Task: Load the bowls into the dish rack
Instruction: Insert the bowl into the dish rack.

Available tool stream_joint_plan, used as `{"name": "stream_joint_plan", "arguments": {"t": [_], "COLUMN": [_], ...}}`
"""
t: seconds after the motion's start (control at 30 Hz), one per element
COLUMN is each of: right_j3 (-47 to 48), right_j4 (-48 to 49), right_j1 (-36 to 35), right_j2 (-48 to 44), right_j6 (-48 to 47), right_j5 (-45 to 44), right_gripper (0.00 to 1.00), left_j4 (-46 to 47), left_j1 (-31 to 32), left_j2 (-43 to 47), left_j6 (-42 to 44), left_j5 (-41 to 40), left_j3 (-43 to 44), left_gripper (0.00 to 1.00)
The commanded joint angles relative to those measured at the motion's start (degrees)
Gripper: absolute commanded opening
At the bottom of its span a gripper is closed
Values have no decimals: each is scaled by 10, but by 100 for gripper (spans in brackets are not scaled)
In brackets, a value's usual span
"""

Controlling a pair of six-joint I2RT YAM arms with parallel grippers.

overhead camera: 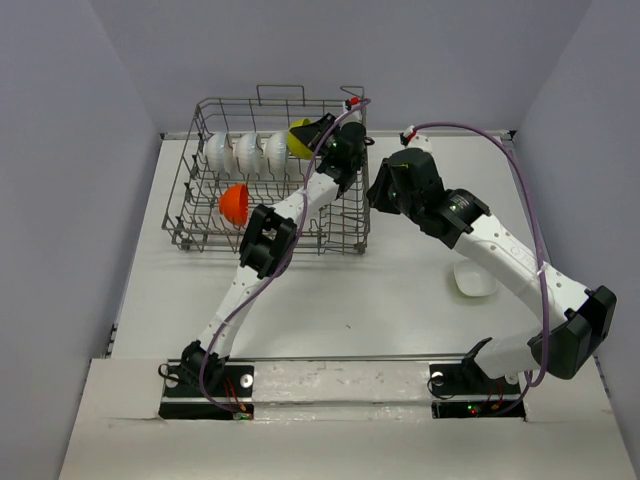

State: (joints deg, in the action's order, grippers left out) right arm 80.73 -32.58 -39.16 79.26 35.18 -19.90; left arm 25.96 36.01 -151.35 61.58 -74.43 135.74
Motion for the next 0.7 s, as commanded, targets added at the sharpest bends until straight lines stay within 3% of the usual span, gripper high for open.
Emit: {"name": "stream_joint_plan", "arguments": {"t": [0.0, 0.03, 0.67], "right_j3": [11, 11, 25], "right_j4": [14, 14, 8], "right_j1": [-7, -7, -12], "right_j2": [-2, -2, 4], "right_j6": [-1, -1, -2], "right_j5": [-6, -6, -11], "right_gripper": [30, 30, 30], "left_j4": [21, 24, 44], "left_j1": [6, 6, 7], "left_j2": [-3, -3, -13], "left_j6": [13, 13, 47], "left_j5": [-23, -25, -21], "left_j3": [-1, 0, -21], "left_gripper": [5, 0, 0]}}
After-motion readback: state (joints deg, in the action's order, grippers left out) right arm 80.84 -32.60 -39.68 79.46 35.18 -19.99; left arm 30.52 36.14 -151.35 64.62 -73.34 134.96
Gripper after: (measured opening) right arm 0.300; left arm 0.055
